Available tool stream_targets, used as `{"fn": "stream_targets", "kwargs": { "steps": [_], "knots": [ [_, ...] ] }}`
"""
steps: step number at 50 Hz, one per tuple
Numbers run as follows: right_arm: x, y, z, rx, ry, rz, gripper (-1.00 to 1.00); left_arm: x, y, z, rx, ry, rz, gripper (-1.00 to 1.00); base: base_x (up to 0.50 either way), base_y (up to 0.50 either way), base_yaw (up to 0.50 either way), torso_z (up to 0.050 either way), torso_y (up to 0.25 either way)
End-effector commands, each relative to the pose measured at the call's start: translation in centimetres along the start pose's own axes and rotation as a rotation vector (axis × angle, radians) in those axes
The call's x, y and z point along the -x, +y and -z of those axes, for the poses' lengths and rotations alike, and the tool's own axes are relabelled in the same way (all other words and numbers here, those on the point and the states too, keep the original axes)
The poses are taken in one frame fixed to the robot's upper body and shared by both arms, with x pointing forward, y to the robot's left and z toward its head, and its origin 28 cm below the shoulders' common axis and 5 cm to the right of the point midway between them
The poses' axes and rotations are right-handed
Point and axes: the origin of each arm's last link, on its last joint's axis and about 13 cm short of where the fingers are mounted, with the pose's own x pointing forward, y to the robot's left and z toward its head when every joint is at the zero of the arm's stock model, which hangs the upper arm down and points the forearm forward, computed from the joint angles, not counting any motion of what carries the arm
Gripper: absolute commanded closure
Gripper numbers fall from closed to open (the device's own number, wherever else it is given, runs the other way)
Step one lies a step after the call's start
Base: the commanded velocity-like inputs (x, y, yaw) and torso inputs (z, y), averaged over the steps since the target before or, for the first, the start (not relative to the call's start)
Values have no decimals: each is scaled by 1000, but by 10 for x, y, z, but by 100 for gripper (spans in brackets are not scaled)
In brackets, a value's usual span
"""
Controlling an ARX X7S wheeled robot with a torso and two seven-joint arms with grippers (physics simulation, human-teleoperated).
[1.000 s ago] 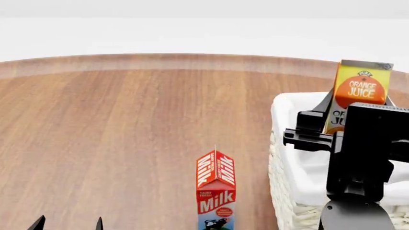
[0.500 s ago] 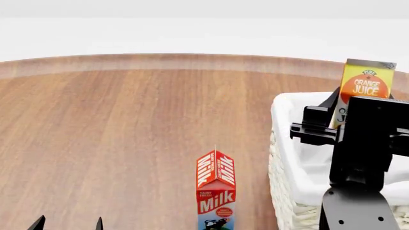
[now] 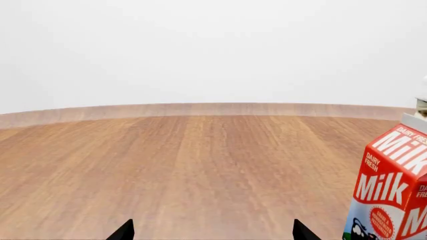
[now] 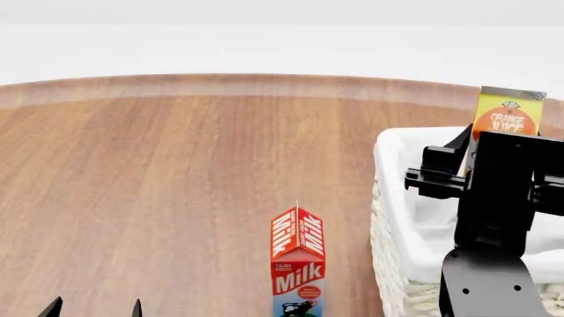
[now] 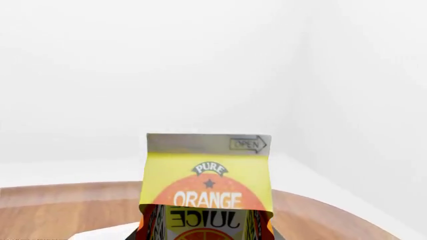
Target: Pick up the orange juice, and put it in the basket.
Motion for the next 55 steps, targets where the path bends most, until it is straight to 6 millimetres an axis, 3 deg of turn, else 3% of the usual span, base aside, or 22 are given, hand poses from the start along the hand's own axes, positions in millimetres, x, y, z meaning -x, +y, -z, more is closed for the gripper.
{"fn": "stream_targets", "kwargs": {
  "steps": [1, 55],
  "knots": [
    [-6, -2, 2, 42, -15, 26, 100, 0, 0, 0, 0, 0, 0, -100, 0, 0, 0, 0, 0],
    [-14, 4, 27, 39, 12, 29, 100, 0, 0, 0, 0, 0, 0, -100, 0, 0, 0, 0, 1]
  ]
}}
